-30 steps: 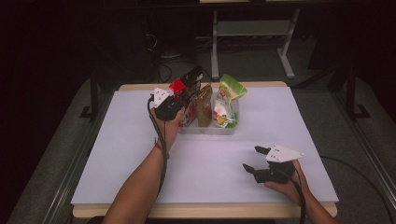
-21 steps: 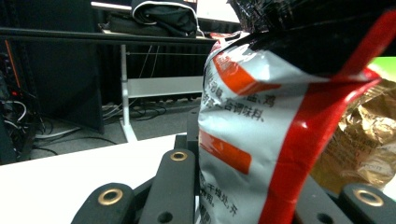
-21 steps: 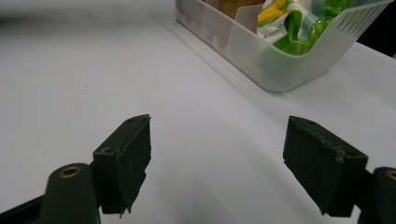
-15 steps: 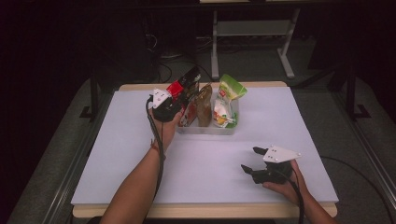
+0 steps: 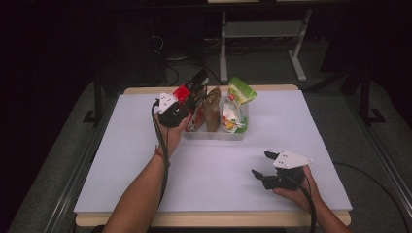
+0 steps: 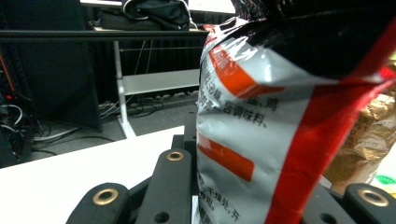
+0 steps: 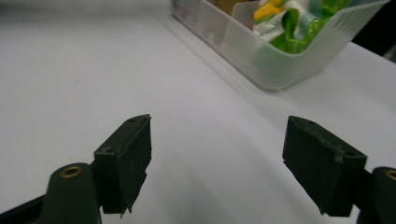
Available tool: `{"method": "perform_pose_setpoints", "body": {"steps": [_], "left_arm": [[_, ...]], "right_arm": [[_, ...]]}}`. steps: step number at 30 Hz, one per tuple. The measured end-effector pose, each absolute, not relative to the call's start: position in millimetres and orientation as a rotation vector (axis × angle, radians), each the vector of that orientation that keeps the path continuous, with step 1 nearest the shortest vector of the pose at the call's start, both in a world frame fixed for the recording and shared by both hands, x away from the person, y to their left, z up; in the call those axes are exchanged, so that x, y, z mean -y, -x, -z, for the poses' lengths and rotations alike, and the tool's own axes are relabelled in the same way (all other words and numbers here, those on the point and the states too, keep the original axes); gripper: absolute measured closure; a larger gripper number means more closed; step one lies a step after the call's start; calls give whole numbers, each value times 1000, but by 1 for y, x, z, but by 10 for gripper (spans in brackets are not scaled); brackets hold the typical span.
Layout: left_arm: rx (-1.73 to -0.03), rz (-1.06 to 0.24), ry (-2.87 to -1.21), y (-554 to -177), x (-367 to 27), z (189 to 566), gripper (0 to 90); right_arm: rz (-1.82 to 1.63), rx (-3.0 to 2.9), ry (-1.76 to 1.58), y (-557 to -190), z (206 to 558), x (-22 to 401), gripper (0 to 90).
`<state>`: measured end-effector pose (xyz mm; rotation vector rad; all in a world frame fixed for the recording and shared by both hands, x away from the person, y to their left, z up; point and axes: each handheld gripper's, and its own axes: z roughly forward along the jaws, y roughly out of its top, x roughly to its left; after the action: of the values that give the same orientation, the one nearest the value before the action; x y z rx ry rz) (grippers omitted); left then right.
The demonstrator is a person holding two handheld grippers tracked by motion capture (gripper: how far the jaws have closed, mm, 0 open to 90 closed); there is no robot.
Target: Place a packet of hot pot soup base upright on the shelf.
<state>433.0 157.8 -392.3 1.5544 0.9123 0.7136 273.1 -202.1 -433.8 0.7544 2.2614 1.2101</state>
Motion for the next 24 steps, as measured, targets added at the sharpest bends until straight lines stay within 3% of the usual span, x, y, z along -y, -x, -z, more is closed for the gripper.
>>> {"method": "perform_pose_setpoints", "body": {"steps": [24], "left_arm": [[-864,-673,-1667,-430,-163,384,701]], "right_arm": [[-1220,-2224,-788,-271,429,207,245]]}}
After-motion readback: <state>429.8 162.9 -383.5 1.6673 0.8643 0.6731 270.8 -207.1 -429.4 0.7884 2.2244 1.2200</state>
